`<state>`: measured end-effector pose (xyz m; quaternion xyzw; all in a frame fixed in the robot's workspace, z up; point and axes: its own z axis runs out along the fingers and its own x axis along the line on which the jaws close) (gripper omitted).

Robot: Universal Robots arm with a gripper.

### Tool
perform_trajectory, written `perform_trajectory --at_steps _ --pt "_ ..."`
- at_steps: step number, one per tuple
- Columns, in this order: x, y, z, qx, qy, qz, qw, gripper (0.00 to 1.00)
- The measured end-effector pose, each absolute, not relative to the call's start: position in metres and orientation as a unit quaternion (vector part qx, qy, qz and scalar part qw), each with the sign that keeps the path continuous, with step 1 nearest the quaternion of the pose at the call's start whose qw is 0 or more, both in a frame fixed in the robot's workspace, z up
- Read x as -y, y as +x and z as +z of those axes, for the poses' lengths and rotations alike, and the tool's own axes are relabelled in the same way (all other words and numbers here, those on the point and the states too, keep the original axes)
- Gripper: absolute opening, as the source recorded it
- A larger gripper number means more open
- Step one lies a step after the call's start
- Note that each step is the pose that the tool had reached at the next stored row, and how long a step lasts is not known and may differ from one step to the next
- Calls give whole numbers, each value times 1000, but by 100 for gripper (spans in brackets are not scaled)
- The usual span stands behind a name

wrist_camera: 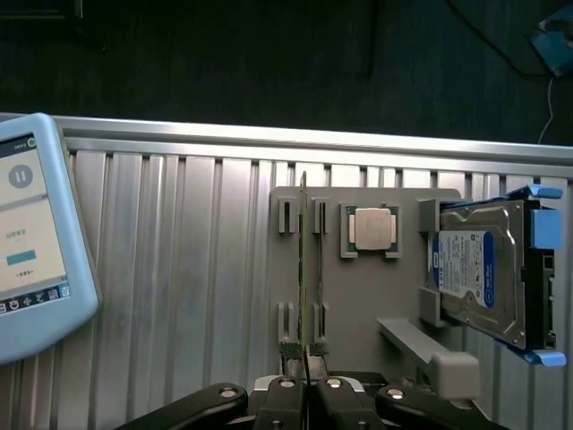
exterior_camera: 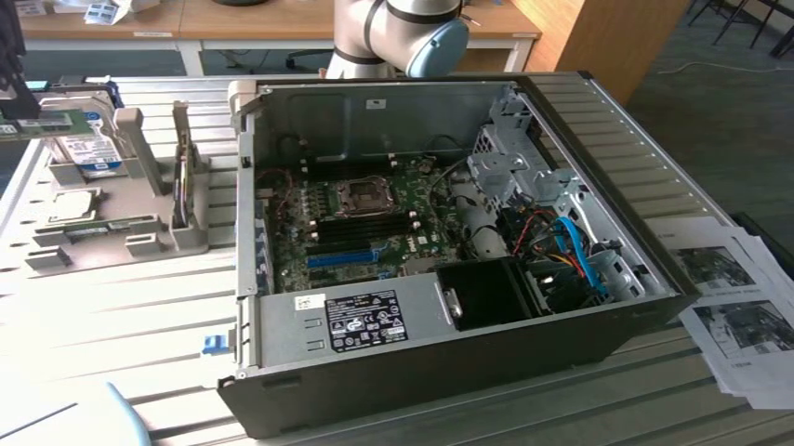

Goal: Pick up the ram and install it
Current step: 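Pick up the ram and move it above insertion slot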

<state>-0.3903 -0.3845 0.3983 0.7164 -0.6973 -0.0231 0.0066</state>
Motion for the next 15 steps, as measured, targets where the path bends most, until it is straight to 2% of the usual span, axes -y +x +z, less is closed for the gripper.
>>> perform_trajectory --at_steps 15 --pt "385 -390 423 699 715 -23 7 11"
